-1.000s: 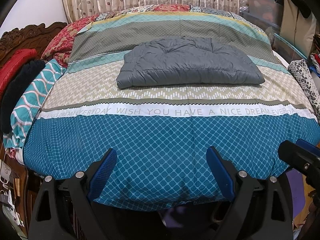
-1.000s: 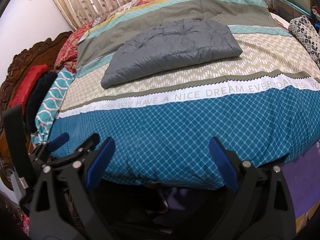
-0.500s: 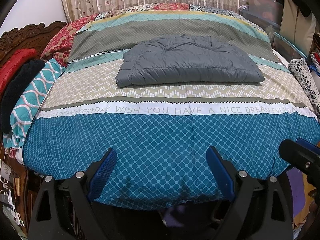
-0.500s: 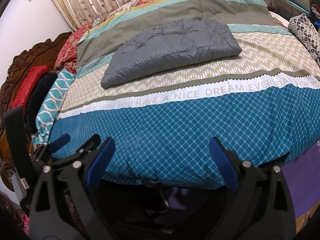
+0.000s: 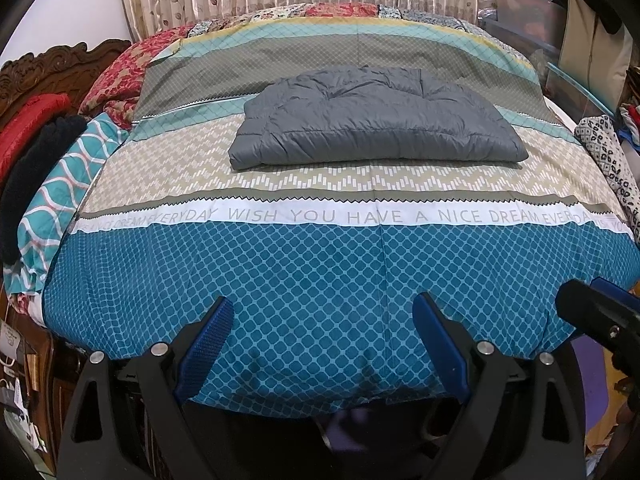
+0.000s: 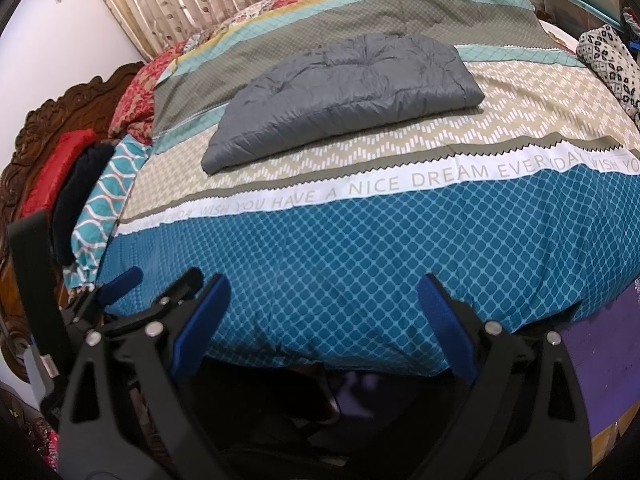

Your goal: Fold large clothes

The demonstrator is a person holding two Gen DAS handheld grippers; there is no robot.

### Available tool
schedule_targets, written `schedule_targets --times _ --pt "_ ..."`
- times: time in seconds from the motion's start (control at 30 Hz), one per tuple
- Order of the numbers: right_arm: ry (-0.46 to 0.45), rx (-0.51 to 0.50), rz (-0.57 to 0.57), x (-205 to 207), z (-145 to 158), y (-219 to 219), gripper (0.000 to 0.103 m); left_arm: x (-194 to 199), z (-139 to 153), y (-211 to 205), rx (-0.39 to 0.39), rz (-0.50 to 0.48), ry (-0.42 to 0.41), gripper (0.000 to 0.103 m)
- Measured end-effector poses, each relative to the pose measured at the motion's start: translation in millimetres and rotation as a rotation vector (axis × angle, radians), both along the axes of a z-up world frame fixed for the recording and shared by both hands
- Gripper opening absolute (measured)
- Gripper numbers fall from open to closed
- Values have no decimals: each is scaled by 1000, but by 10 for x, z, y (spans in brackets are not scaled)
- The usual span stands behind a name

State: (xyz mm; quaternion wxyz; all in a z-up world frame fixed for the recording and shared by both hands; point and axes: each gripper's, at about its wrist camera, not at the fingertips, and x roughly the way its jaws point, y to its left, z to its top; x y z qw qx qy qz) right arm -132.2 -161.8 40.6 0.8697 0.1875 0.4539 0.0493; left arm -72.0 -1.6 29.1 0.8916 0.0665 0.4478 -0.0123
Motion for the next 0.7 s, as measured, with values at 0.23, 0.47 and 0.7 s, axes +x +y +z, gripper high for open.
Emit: schedule_targets --times 0.23,0.47,0.7 --pt "4 1 3 5 -8 0 91 7 10 7 -11 2 -1 7" --pt "4 2 2 0 -8 10 91 11 2 1 -11 1 7 7" --pt "5 3 4 4 -13 13 91 22 -7 -3 -11 4 17 7"
